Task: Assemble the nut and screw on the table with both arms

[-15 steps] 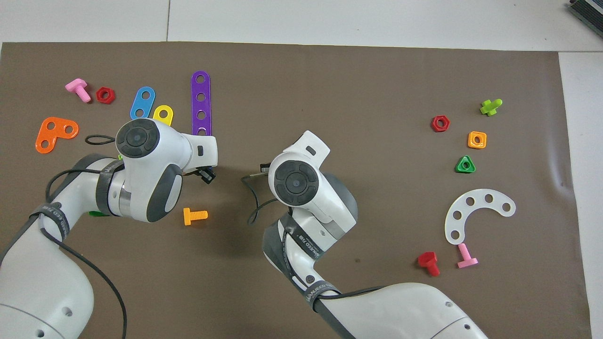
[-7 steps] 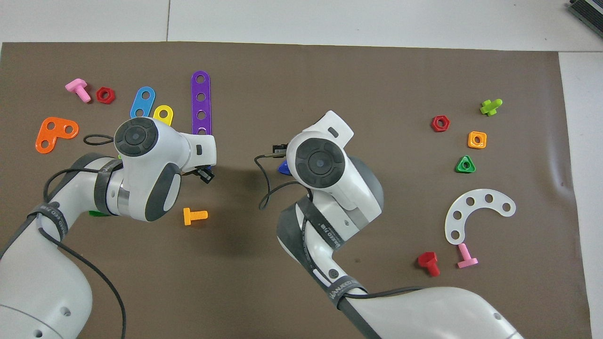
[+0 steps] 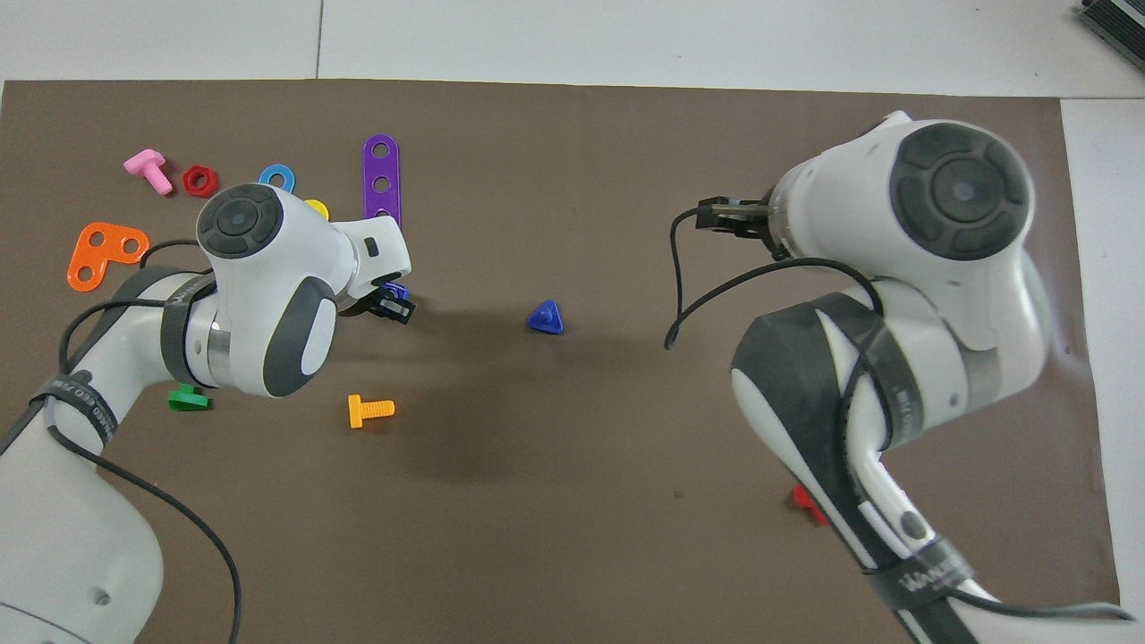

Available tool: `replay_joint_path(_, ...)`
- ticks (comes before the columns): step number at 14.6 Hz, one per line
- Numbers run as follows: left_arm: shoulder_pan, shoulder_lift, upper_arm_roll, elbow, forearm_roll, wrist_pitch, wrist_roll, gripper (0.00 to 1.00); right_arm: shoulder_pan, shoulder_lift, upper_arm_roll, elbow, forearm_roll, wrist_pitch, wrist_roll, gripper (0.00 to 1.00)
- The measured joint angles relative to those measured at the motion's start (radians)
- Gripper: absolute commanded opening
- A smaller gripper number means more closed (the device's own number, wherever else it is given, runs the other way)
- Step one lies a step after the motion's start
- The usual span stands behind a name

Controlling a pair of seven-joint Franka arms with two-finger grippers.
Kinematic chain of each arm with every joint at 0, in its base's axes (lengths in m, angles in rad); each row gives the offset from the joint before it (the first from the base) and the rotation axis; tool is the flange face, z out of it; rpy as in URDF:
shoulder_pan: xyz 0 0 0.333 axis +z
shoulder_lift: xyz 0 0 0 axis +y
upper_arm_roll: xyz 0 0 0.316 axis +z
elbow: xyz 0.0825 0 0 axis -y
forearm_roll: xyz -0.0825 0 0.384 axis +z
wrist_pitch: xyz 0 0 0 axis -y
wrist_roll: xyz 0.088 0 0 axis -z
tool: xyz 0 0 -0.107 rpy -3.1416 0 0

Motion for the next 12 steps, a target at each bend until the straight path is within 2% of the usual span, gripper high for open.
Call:
replay_joint_path(6, -0.115, 0.002, -0.005, 0.038, -0.022, -0.011, -0.253, 0.3, -0.224, -0.112, -0.001, 0.0, 0.072, -0.256, -0.267, 1.0)
replay_joint_path(9, -0.176, 0.005, -0.005, 0.062, -0.037, -0.012, -0.361, 0.3, -0.288, -0.15, -0.001, 0.003, 0.088, -0.34, -0.311, 1.0)
replay_joint_path(12, -0.227, 0.01, -0.005, 0.084, -0.038, -0.012, -0.454, 0.3, -0.32, -0.176, -0.001, 0.056, 0.09, -0.466, -0.372, 1.0)
